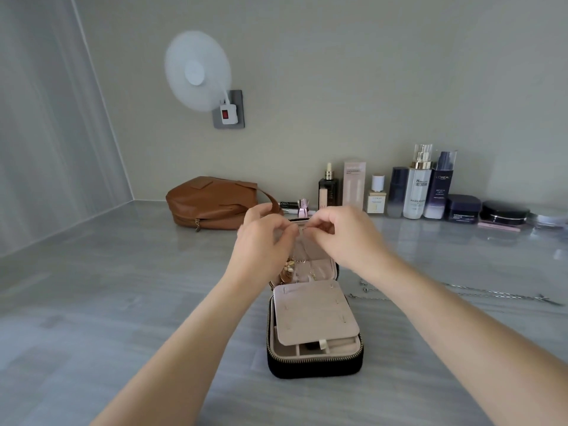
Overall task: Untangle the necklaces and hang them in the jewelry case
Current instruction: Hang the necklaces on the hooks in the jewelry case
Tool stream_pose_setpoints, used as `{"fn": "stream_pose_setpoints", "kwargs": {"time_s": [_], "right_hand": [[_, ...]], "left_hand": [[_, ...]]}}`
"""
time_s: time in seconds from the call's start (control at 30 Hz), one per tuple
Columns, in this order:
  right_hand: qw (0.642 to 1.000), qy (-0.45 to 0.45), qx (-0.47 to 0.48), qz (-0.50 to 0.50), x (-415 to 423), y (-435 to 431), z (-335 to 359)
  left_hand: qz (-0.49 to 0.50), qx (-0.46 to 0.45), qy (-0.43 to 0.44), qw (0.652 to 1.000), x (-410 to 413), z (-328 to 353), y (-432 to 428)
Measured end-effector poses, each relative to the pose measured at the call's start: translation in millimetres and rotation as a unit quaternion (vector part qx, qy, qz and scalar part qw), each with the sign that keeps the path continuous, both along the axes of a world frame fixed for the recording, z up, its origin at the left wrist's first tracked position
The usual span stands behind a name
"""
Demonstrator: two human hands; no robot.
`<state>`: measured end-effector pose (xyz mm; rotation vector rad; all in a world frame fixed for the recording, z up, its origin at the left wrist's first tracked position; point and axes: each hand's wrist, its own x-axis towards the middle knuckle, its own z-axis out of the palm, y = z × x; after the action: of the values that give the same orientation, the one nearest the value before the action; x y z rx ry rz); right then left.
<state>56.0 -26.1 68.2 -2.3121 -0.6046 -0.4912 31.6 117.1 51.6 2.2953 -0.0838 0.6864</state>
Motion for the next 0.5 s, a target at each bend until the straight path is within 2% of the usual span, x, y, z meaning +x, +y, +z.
{"fn": "stream_pose_setpoints", "kwargs": {"time_s": [0.1,0.23,0.33,0.5], "right_hand": [[0.997,-0.079,-0.007,-0.025,3.4,1.0,-4.9],[0.999,-0.037,0.005,-0.014,4.7,2.4,-7.3],[0.996,-0.084,-0.025,-0.035,1.6,4.9,-10.1],[0.986,-0.154,-0.004,-0.064,-3.7,6.5,-10.7]], "left_hand": [[-0.016,-0.014,0.012,1.000,0.9,-0.8,-0.6],[-0.003,0.012,-0.028,1.000,-3.1,-3.5,-3.2],[0.012,0.041,-0.052,0.998,-3.4,-6.9,-2.3],[0.035,0.082,-0.116,0.989,-4.4,-9.6,-2.6]]}}
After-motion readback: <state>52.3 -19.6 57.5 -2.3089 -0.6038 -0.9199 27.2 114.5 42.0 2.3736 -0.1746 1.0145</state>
